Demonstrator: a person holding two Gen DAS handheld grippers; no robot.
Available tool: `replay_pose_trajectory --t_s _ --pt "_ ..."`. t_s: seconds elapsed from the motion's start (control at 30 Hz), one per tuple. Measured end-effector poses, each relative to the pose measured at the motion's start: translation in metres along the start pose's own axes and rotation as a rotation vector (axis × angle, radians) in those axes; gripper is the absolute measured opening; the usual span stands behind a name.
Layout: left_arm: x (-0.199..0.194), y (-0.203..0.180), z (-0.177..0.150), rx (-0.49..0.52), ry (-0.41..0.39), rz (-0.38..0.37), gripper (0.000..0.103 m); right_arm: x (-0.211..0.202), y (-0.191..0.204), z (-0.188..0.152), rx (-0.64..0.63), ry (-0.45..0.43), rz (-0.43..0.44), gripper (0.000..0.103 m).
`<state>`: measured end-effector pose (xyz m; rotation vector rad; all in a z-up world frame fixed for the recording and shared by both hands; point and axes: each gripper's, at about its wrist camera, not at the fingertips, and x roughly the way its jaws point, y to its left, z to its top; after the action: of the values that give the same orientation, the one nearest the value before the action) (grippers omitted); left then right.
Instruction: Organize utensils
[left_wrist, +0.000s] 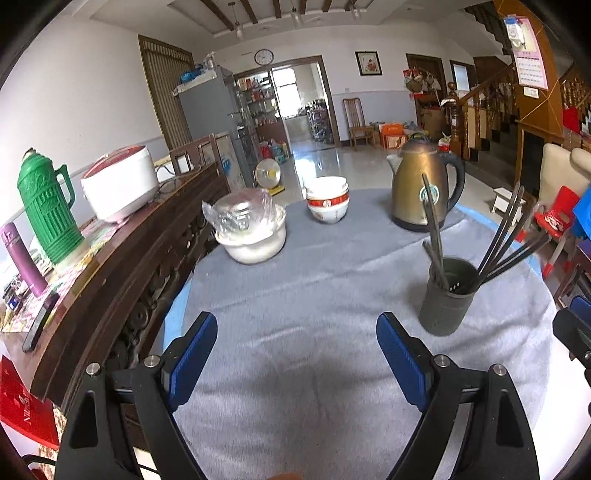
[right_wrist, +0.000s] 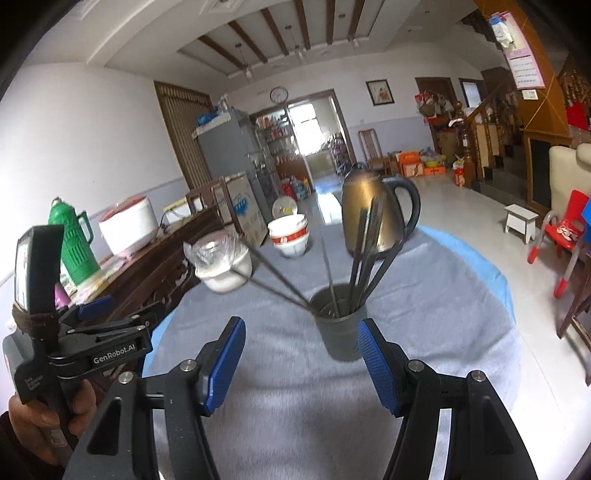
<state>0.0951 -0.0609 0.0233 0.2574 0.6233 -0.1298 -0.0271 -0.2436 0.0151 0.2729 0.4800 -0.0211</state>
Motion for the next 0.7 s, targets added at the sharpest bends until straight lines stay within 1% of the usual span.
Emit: replay_pose_trajectory --t_s 0.13,0.23,0.7 --pt "0.004 0.003 -0.009 -0.007 0.029 0.001 0.088 0.007 0.003 -0.005 0.006 0.027 0.001 0.067" --pt "0.008 0.006 -0.014 -0.011 0.049 0.002 0.088 0.01 0.004 -0.007 0.003 0.038 -0.015 0.067" --pt "0.016 0.013 -0.023 -0.026 0.08 -0.001 0.088 0.025 0.002 -0.015 0.016 0.097 -0.074 0.067"
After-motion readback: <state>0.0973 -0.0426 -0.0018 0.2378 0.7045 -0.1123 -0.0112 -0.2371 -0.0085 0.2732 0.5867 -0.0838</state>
